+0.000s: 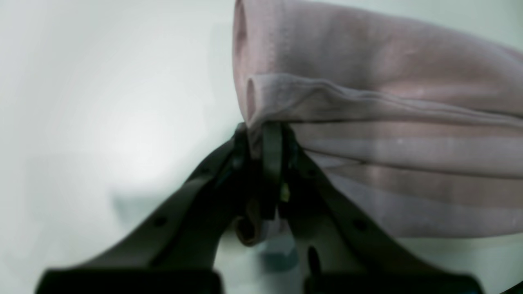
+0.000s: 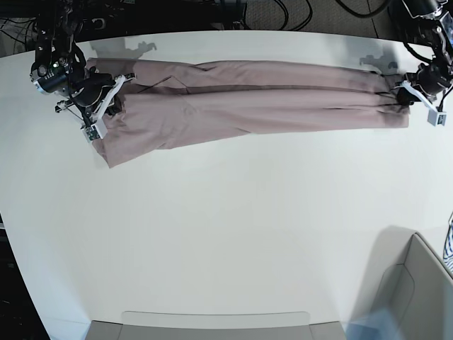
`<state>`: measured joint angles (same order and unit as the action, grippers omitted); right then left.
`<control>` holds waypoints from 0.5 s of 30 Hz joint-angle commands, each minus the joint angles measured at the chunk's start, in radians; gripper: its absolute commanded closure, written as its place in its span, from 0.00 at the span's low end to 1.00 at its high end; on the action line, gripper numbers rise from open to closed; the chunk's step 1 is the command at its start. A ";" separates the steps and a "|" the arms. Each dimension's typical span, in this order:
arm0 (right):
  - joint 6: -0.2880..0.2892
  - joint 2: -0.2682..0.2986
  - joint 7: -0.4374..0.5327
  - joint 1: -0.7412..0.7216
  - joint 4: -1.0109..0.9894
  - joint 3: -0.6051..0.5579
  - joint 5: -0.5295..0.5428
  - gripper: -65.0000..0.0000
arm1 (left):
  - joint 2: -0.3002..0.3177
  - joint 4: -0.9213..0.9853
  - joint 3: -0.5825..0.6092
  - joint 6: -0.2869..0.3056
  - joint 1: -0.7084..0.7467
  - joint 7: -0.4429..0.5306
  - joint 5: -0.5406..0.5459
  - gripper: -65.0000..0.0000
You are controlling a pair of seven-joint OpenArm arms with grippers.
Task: Fold the T-shirt properly
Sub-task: 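Hold the strip with the right gripper, regrip its end with the left gripper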
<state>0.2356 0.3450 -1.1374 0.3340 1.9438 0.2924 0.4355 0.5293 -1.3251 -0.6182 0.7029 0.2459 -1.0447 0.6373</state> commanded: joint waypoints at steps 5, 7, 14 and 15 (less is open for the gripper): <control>0.000 0.013 0.004 -0.006 0.019 0.009 -0.005 1.00 | 0.010 -0.127 -0.012 -0.005 0.000 -0.052 0.005 1.00; 0.000 0.012 0.006 -0.006 0.019 0.009 -0.005 1.00 | -0.013 -0.167 -0.013 -0.005 0.000 -0.075 0.003 1.00; 0.000 0.010 0.003 -0.003 0.019 0.004 -0.005 1.00 | -0.136 -0.402 -0.068 -0.005 0.033 -0.174 0.002 1.00; 0.000 0.010 0.003 -0.003 0.019 0.003 -0.005 1.00 | -0.151 -0.437 -0.068 -0.005 0.042 -0.187 0.002 1.00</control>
<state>0.2356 0.3424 -1.1446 0.3359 1.9438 0.2913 0.4274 0.3641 -1.7451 -0.6815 0.6960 0.2909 -1.2411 0.6212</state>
